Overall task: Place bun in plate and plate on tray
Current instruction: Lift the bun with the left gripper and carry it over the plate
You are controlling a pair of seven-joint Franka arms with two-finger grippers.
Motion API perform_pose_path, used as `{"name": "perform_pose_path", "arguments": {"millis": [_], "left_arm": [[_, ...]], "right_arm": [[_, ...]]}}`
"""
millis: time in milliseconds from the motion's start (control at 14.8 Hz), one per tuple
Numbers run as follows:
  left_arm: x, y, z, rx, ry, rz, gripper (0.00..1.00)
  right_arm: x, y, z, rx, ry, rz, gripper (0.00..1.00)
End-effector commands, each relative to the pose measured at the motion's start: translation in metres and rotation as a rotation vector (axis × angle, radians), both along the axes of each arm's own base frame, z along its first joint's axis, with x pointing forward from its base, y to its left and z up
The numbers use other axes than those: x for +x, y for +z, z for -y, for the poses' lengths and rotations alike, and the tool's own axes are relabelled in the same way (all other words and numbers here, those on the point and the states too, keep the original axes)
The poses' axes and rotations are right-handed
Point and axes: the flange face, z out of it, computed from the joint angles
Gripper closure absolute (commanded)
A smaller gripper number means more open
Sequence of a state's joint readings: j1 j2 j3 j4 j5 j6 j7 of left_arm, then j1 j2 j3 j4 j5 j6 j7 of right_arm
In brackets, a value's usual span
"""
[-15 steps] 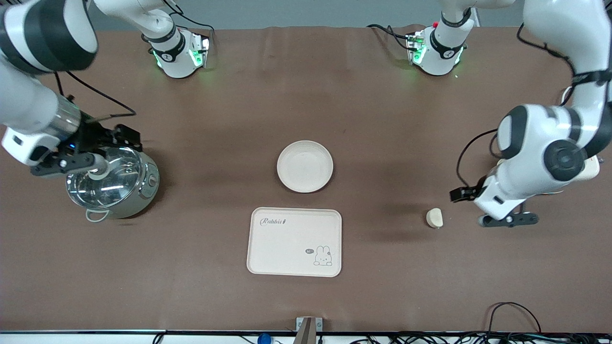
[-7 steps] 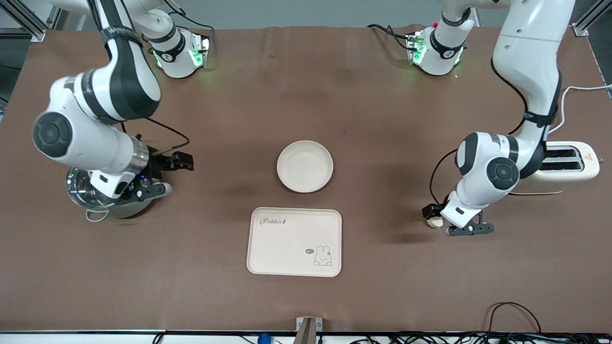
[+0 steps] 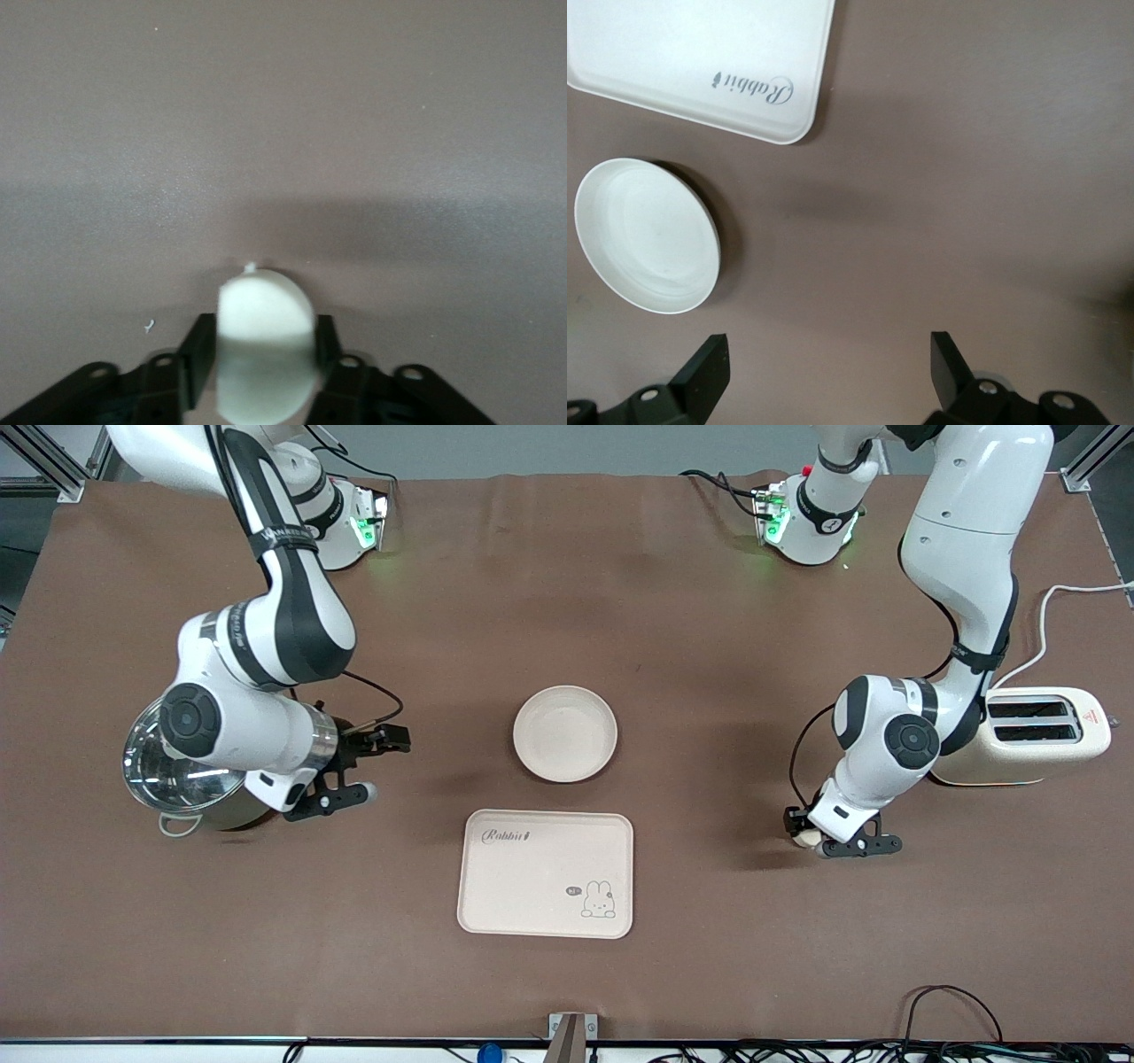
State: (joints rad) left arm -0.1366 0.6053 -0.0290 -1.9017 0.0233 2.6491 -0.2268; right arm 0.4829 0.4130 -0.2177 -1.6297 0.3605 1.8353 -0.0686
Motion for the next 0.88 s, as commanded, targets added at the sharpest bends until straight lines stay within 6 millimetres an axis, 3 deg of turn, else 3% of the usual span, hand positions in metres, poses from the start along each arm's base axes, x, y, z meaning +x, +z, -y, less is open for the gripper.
{"name": "perform_pose_path", "arguments": {"millis": [0,202,472,675,810], "left_arm": [[-0.005,0.010,0.008,-0.007,-0.040,0.019,0.67],[-0.005,0.029,0.031,-0.026,-0.080,0.043,0.77],[-0.013,0.066,0.097,-0.090,-0.046,0.015,0.80],[-0.032,0.083,0.162,-0.115,0.063,-0.075,0.82],[-0.055,0.091,0.219,-0.120,0.114,-0.105,0.82]], "right_arm": [[0.002,-0.012,-0.008,0.042,-0.023,-0.031,0.00],[-0.002,-0.030,-0.021,0.035,-0.009,-0.057,0.00],[-0.005,-0.056,-0.033,0.069,-0.019,-0.108,0.00],[-0.013,-0.076,-0.052,0.086,-0.006,-0.146,0.00],[-0.014,-0.085,-0.055,0.087,-0.006,-0.159,0.00]]}}
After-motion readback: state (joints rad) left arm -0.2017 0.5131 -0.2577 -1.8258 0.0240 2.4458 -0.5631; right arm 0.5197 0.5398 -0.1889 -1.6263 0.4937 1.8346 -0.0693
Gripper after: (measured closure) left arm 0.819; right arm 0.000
